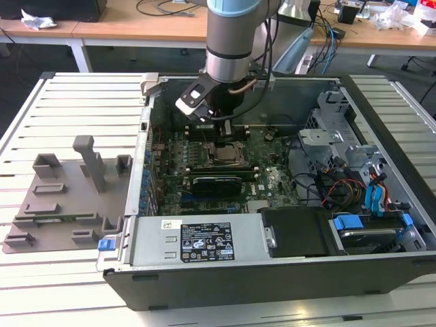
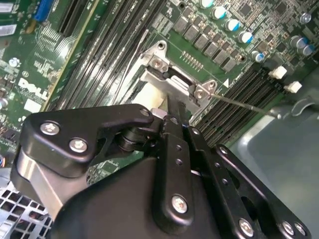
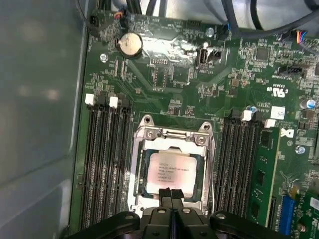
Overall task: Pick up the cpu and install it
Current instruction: 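Close the cpu cover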
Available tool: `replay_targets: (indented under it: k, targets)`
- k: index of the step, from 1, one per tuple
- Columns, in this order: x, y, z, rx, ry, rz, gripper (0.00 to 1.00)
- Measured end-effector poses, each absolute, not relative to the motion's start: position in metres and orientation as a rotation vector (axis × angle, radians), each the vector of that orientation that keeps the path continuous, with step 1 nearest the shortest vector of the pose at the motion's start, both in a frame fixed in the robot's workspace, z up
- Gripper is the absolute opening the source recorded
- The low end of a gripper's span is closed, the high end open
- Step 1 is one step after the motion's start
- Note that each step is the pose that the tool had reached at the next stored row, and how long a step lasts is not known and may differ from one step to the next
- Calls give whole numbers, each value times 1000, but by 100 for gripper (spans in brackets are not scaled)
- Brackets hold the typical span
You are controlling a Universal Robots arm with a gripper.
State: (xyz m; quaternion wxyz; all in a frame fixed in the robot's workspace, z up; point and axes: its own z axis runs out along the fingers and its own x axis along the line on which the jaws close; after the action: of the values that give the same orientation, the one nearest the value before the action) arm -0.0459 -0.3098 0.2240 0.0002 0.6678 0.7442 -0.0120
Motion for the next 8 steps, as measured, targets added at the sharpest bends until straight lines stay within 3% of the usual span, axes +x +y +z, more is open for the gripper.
replay_targets:
  k: [8]
  targets:
    - [-55, -310, 207, 2098, 2338, -38, 11]
